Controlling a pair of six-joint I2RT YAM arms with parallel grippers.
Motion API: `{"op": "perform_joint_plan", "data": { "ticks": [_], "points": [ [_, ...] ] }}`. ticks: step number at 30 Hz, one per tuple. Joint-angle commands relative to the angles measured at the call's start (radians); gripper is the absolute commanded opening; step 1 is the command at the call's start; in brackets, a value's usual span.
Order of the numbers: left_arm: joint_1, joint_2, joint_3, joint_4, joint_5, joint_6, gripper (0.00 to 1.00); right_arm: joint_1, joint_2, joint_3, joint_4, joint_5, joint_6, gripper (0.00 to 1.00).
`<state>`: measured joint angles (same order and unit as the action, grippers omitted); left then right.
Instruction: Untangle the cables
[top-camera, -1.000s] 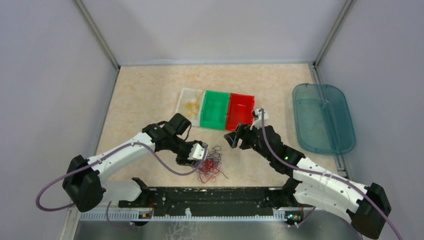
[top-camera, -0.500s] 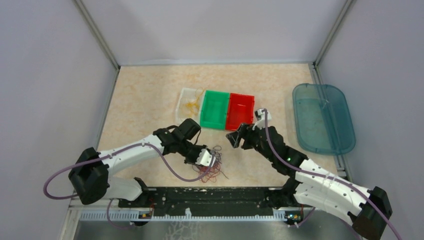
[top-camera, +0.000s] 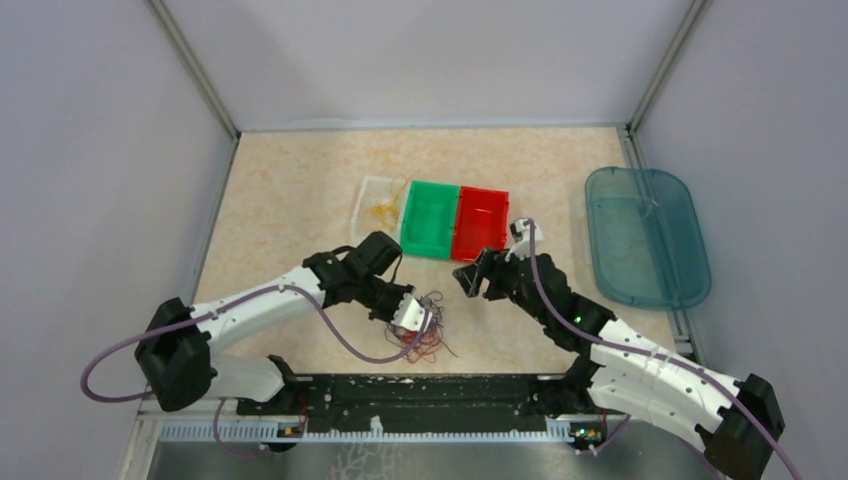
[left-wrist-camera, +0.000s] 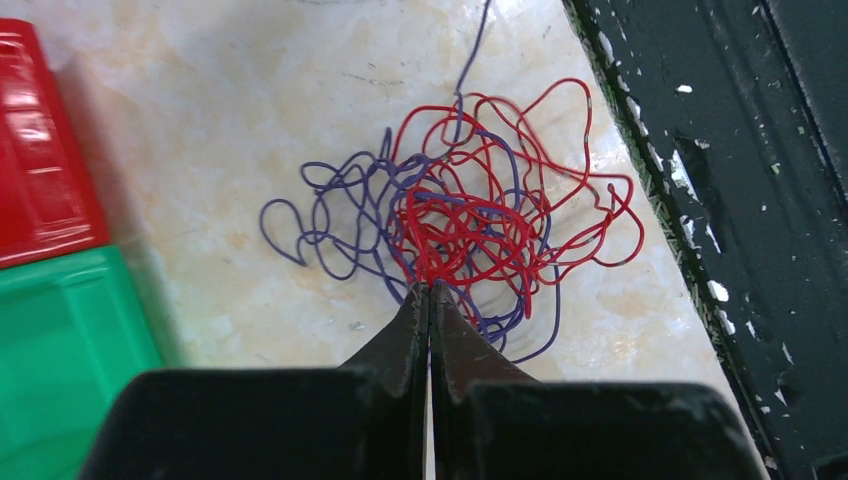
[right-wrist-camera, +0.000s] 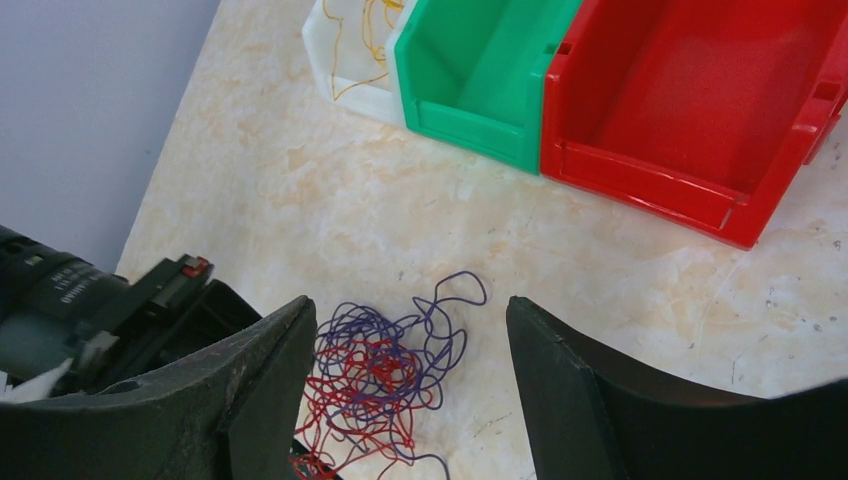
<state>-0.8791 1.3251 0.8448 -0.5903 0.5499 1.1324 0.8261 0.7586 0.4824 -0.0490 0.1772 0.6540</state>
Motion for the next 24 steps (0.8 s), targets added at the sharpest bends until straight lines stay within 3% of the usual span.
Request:
{"op": "perform_joint_plan", "data": {
  "ticks": [1, 12, 18, 24],
  "points": [
    [-0.007, -0.074, 0.106, -0.082, 0.026, -0.022, 0.0, -0.009, -0.015, 0.012, 0.055, -0.023, -0.015, 0.71],
    [-0.005, -0.165, 0.321, -0.174, -0.015, -0.235, 0.0, -0.008, 0.043, -0.007, 0.23, -0.225, -0.04, 0.74],
    [-0.006, -0.197, 0.387, -0.169, -0.062, -0.243, 0.0, -0.008, 0.036, -0.018, 0.314, -0.318, -0.031, 0.77],
    [-0.006, -0.213, 0.436, -0.175, -0.098, -0.212, 0.0, -0.008, -0.022, -0.021, 0.28, -0.306, -0.037, 0.77]
  ]
}}
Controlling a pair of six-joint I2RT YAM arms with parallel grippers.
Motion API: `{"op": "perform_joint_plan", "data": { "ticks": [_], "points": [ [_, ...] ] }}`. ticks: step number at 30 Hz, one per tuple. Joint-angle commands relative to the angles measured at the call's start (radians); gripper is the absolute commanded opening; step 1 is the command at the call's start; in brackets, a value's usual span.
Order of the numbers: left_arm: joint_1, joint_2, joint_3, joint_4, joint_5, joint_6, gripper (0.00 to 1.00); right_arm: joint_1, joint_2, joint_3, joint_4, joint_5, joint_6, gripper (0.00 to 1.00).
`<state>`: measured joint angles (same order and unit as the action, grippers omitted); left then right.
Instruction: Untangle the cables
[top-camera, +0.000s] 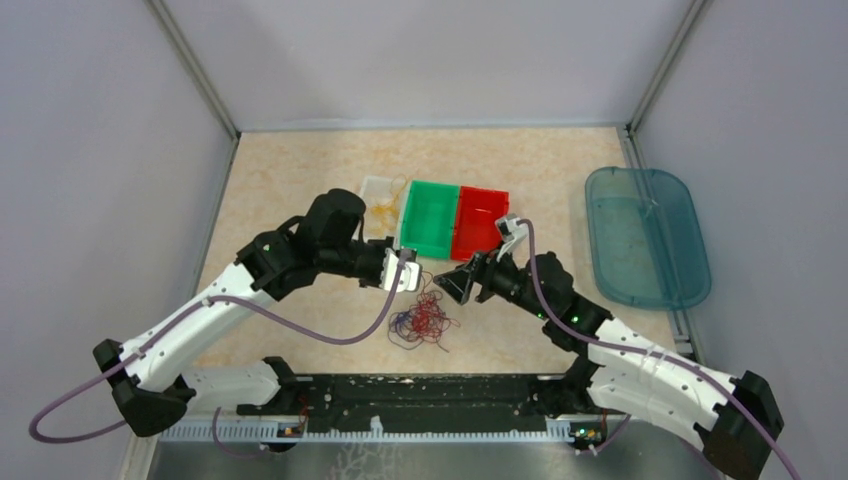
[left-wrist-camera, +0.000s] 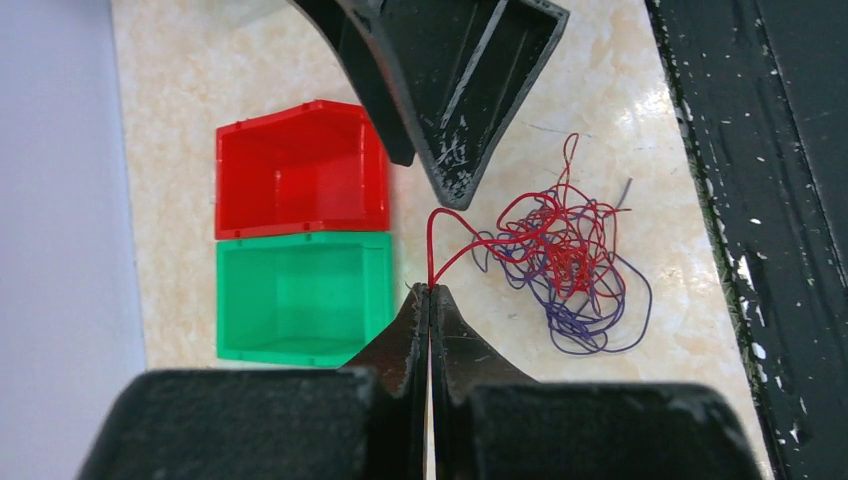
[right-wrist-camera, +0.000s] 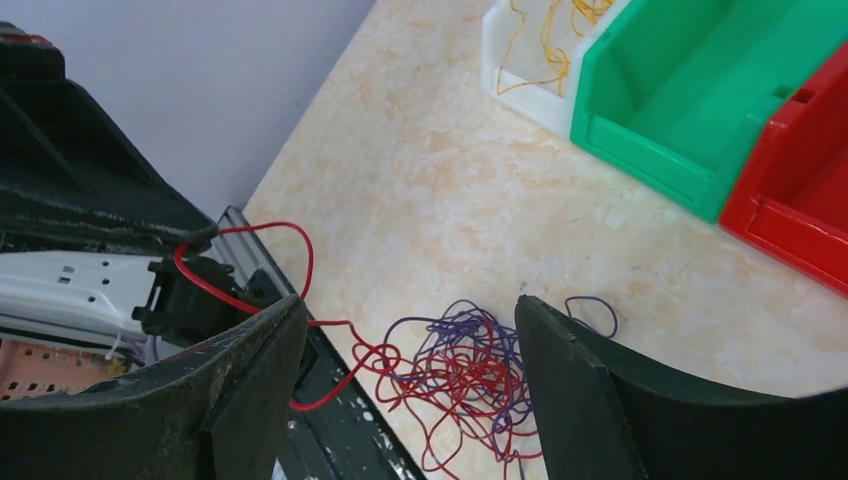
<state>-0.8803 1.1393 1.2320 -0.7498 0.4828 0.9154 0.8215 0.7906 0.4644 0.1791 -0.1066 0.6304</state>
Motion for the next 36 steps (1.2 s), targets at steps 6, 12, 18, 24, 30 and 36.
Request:
{"op": "perform_joint_plan", "data": {
  "ticks": [6, 12, 18, 24, 30, 36],
  "points": [
    [-0.006, -0.02, 0.088, -0.022, -0.043, -0.058, 0.0, -0.004, -0.111, -0.016, 0.053, -0.066, -0.03, 0.77],
    [-0.006, -0.018, 0.107, -0.022, -0.05, -0.087, 0.0, -0.004, -0.096, 0.008, 0.09, -0.117, -0.042, 0.77],
    [-0.005, -0.014, 0.129, -0.055, -0.036, -0.124, 0.0, -0.003, -0.027, 0.054, 0.124, -0.101, -0.049, 0.77],
    [-0.006, 0.001, 0.147, -0.062, -0.001, -0.156, 0.0, 0.011, 0.056, 0.093, 0.168, -0.073, -0.05, 0.77],
    [-0.005, 0.006, 0.166, -0.059, 0.023, -0.16, 0.0, 0.02, 0.144, 0.13, 0.21, -0.053, -0.051, 0.77],
    [-0.005, 0.025, 0.251, -0.059, 0.054, -0.169, 0.0, 0.048, 0.287, 0.163, 0.267, -0.049, -0.039, 0.77]
  ]
}}
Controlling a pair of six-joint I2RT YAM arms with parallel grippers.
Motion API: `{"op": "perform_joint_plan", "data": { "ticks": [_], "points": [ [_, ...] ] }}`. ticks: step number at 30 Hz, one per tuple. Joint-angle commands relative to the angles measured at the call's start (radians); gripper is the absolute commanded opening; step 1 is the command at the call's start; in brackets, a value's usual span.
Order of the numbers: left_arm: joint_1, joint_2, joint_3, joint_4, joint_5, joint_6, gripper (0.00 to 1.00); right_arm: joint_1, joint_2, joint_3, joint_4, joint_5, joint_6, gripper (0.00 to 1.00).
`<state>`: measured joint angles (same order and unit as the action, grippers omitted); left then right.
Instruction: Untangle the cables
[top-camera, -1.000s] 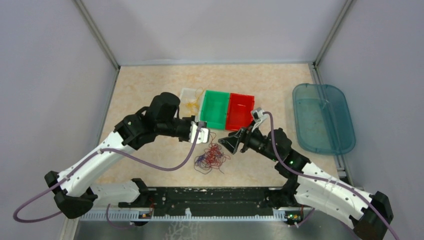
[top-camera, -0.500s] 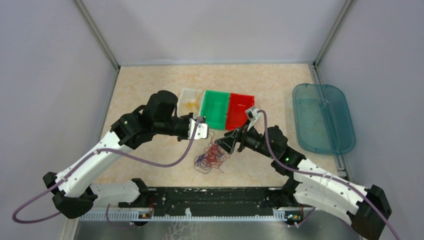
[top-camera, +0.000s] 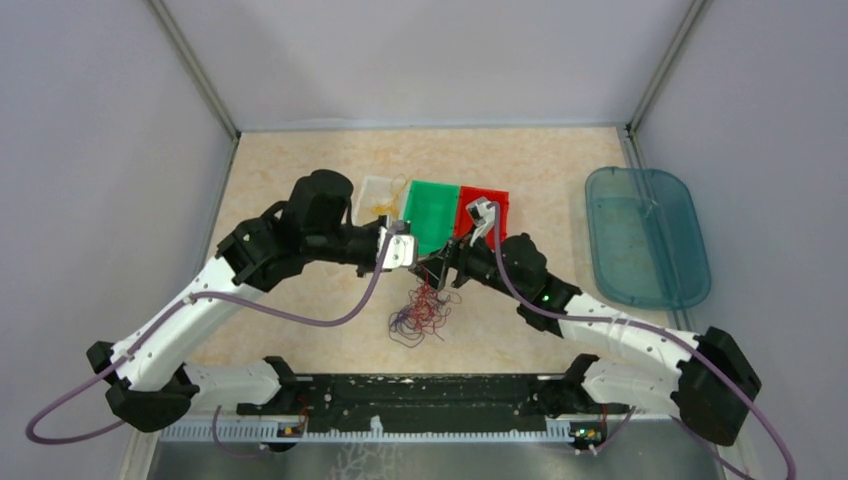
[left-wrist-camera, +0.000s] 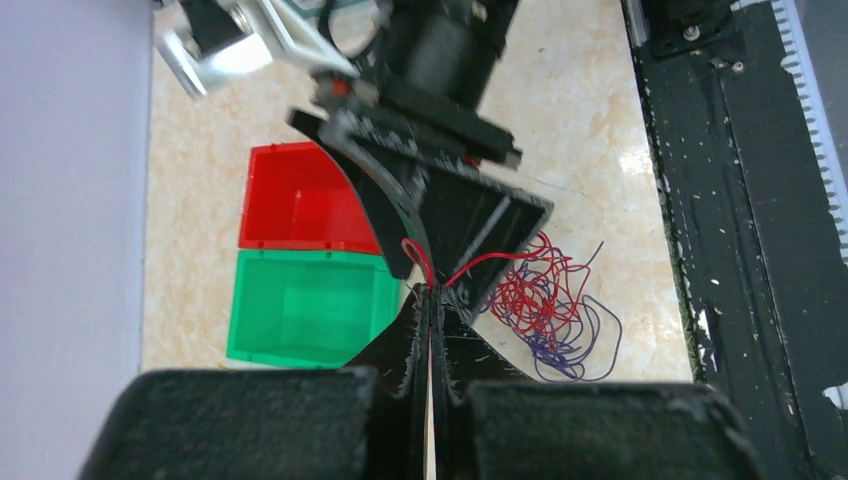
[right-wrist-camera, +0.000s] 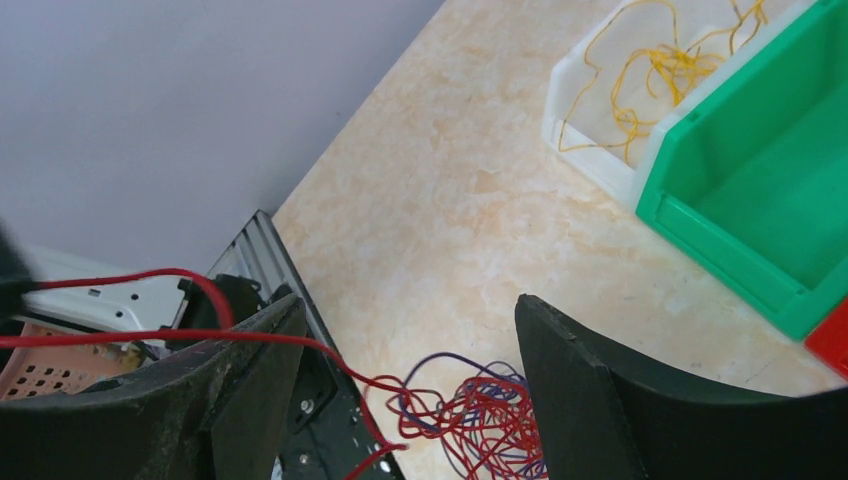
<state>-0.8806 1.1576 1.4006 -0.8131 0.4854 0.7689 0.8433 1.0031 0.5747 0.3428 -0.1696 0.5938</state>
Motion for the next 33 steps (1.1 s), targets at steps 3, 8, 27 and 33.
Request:
{"op": "perform_joint_plan", "data": {
  "ticks": [3, 8, 27, 33],
  "points": [
    [-0.005, 0.015, 0.148, 0.005, 0.082, -0.019, 0.0, 0.039, 0.13, 0.038, 0.153, 0.012, 0.024, 0.77],
    [-0.005, 0.036, 0.283, 0.014, 0.144, -0.021, 0.0, 0.057, 0.187, 0.018, 0.212, 0.017, 0.055, 0.76],
    [-0.005, 0.036, 0.564, 0.287, 0.128, 0.112, 0.0, 0.071, 0.286, -0.14, 0.311, 0.061, 0.144, 0.71],
    [-0.005, 0.023, 0.569, 0.446, 0.094, 0.201, 0.0, 0.076, 0.288, -0.141, 0.29, 0.07, 0.155, 0.71]
  ]
}}
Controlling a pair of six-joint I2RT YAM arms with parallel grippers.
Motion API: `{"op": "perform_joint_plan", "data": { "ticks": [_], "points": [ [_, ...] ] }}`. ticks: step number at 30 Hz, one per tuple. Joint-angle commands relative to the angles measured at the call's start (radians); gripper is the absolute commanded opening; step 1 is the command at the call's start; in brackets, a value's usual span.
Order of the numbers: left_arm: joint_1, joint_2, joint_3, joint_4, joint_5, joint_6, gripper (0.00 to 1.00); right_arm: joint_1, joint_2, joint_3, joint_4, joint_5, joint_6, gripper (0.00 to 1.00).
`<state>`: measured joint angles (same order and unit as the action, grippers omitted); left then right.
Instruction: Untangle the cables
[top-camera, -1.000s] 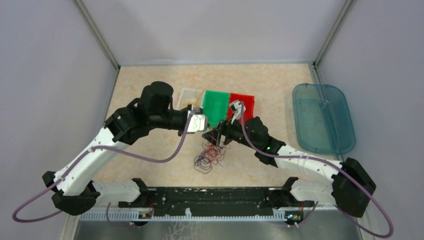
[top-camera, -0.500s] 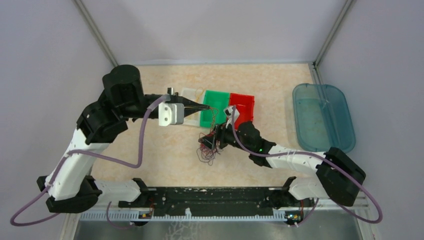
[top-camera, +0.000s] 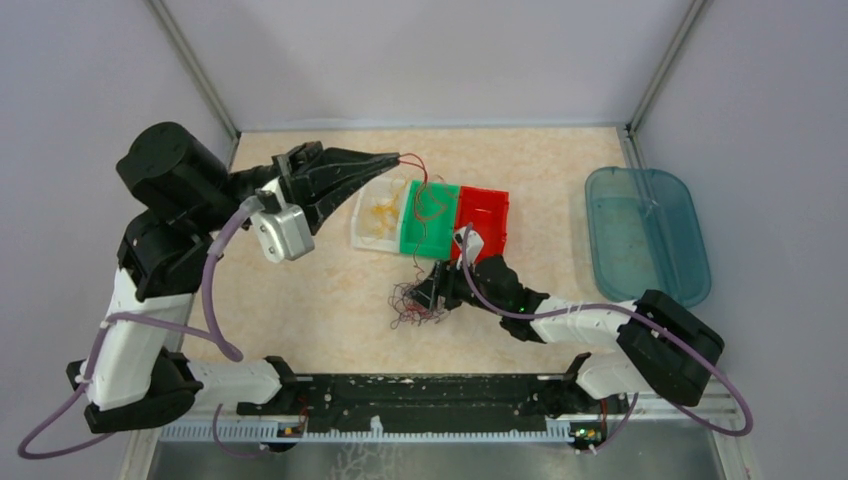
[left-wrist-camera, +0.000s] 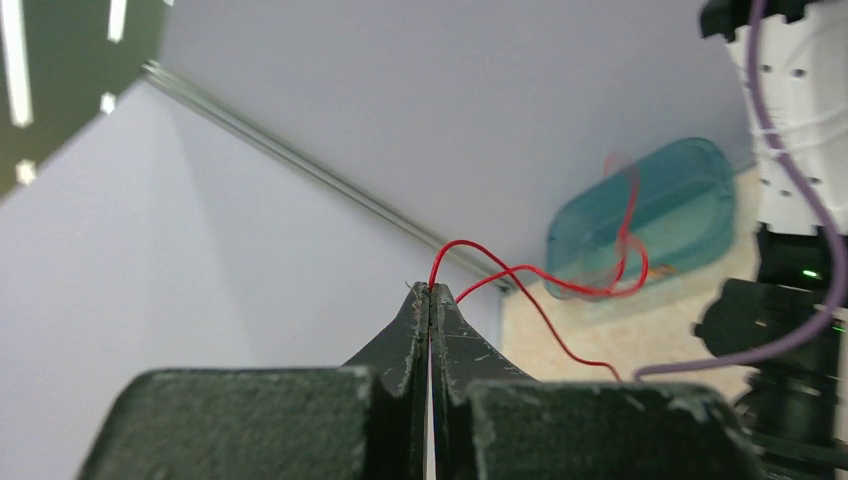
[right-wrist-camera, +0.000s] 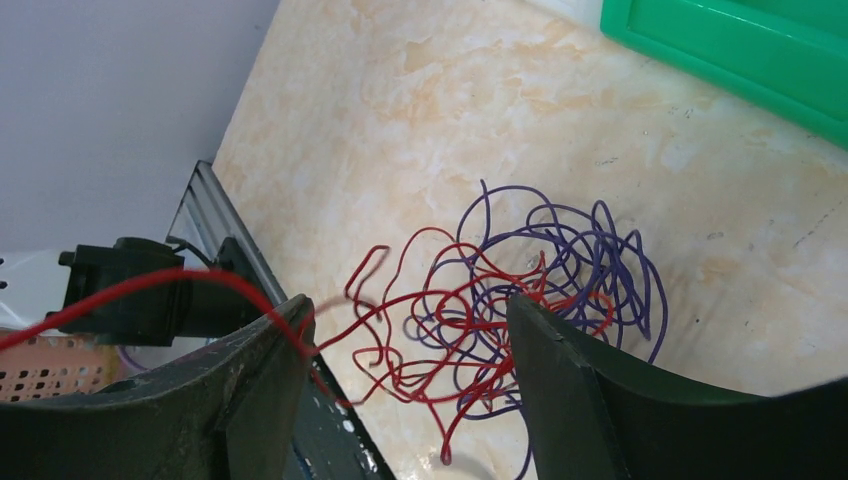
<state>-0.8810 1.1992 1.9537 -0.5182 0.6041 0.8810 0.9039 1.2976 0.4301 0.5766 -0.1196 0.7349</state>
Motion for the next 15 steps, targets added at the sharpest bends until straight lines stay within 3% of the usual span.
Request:
{"op": "perform_joint_plan", "data": {
  "ticks": [1, 15],
  "points": [
    [-0.005, -0.024, 0.005, 0.171, -0.025, 0.101, 0.0, 0.018, -0.01, 0.004, 0.048, 0.024, 0.012, 0.71],
    [-0.005, -0.021, -0.115, 0.744, -0.079, 0.494, 0.0, 0.024, -0.028, -0.015, 0.025, 0.039, 0.015, 0.71]
  ]
}}
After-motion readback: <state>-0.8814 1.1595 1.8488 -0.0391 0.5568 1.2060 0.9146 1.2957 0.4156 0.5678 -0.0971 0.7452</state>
